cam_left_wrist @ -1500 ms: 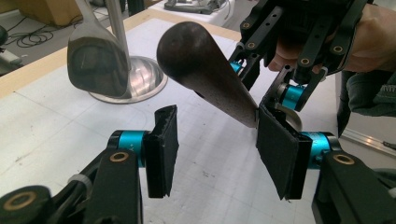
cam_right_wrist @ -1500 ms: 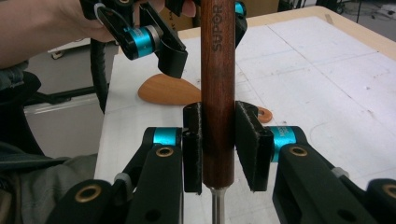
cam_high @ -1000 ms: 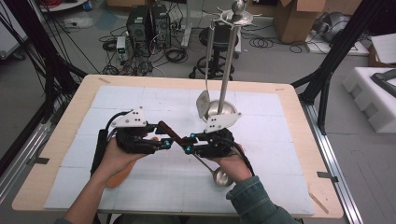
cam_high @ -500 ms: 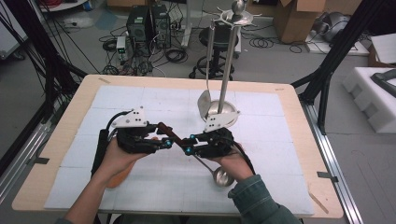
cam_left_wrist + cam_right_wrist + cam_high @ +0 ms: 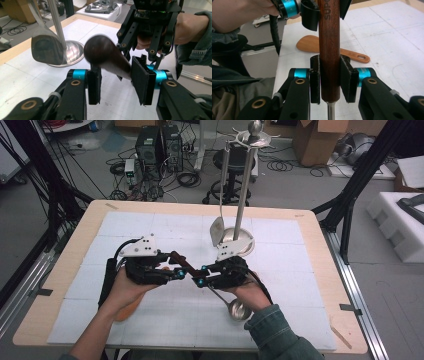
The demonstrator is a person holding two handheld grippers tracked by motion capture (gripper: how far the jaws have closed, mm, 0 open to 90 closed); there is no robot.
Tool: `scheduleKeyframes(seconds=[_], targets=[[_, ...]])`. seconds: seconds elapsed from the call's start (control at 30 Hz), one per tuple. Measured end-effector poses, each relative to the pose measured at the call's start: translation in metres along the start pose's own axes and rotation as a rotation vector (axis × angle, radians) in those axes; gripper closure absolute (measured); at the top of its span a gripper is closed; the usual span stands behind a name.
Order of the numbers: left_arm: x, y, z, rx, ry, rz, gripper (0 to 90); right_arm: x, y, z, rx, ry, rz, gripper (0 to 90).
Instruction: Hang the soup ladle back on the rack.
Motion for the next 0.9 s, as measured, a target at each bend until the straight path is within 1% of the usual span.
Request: scheduleKeyframes(seconds=[0.17,0.2,0.27,0.4,0.5,0.53,0.57,0.67,0.83,0.9], targets=[[0.001,-0.002,-0.001,0.006,0.003,-0.007,58.1,-0.008,-0.002,0.007,0.003,-0.031,-0.031,73.8],[0.001,-0.002,-0.001,0.007,0.004,-0.008,57.9,-0.010,-0.002,0.009,0.008,-0.047,-0.033,73.8],[0.001,-0.003,-0.001,0.009,0.005,-0.008,57.6,-0.014,-0.003,0.012,0.002,-0.060,-0.050,73.8],[0.002,-0.003,-0.002,0.012,0.012,-0.011,57.2,-0.021,-0.006,0.020,0.000,-0.108,-0.083,73.8],[0.003,-0.003,-0.003,0.014,0.017,-0.010,56.8,-0.025,-0.007,0.024,0.007,-0.138,-0.094,73.7],[0.004,-0.004,-0.003,0.012,0.015,-0.011,56.8,-0.027,-0.008,0.025,0.012,-0.142,-0.102,73.7],[0.003,-0.003,-0.003,0.017,0.020,-0.012,56.8,-0.028,-0.009,0.025,0.016,-0.148,-0.103,73.7],[0.004,-0.004,-0.004,0.013,0.019,-0.014,56.6,-0.030,-0.010,0.026,0.022,-0.158,-0.110,73.7],[0.006,-0.005,-0.005,0.008,0.022,-0.014,55.8,-0.036,-0.012,0.032,0.030,-0.199,-0.134,73.7],[0.007,-0.005,-0.006,0.014,0.027,-0.016,55.8,-0.038,-0.012,0.034,0.033,-0.210,-0.142,73.7]])
Point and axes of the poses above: each handheld gripper's, and its own axes: x roughly forward along the jaws, z roughly out of its top, y roughly to its left, the point moved 9 cm from there along x, roughly forward along the jaws, and after that the axes turned 5 degrees about -y, right-handed, at the moved point
